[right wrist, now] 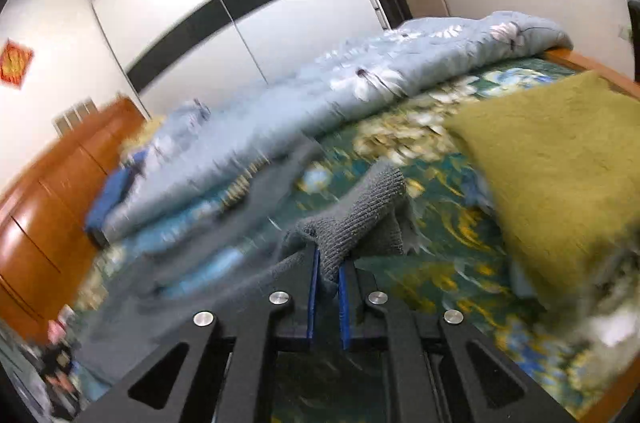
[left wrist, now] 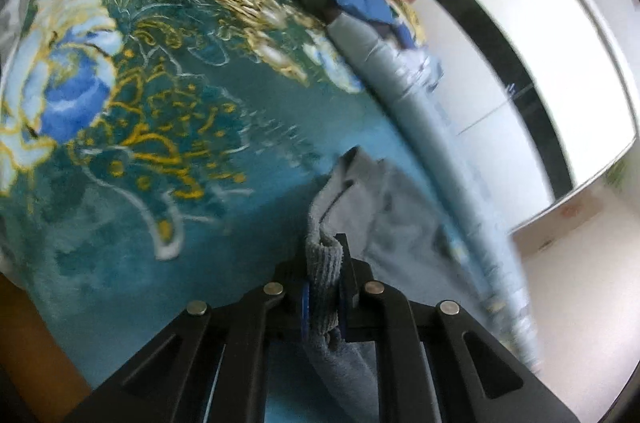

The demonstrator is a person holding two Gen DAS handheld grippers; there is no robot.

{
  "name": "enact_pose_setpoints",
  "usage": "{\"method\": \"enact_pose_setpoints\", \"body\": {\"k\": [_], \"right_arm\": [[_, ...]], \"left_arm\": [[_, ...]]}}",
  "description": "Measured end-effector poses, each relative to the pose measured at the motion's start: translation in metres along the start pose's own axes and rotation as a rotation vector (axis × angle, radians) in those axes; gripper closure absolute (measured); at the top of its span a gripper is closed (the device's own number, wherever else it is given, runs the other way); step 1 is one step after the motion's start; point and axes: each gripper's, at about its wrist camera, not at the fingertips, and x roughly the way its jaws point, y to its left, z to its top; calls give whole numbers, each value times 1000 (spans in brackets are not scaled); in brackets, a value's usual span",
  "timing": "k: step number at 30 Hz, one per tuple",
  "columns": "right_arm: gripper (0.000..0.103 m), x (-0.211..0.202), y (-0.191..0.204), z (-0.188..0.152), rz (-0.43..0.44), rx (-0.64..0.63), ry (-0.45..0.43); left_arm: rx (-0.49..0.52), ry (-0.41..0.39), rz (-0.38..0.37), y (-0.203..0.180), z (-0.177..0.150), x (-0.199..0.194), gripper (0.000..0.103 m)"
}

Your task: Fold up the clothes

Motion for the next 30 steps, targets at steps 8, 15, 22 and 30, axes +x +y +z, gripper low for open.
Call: {"method": "enact_pose_setpoints", "body": {"k": [8, 15, 22, 30], "right_arm": [[93, 34, -46, -44, -62, 119, 142], [85, 21, -34, -44, -41, 37, 120], [73, -14, -17, -23, -81, -110, 65], [72, 91, 49, -17, -6, -529, 323]], "left_arm": [[-73, 38, 5, 27, 7, 15, 92], [-34, 60, -4, 26, 7, 13, 91], [27, 73, -7, 20, 10, 6, 89], [10, 75, 24, 17, 8, 7, 89]]}}
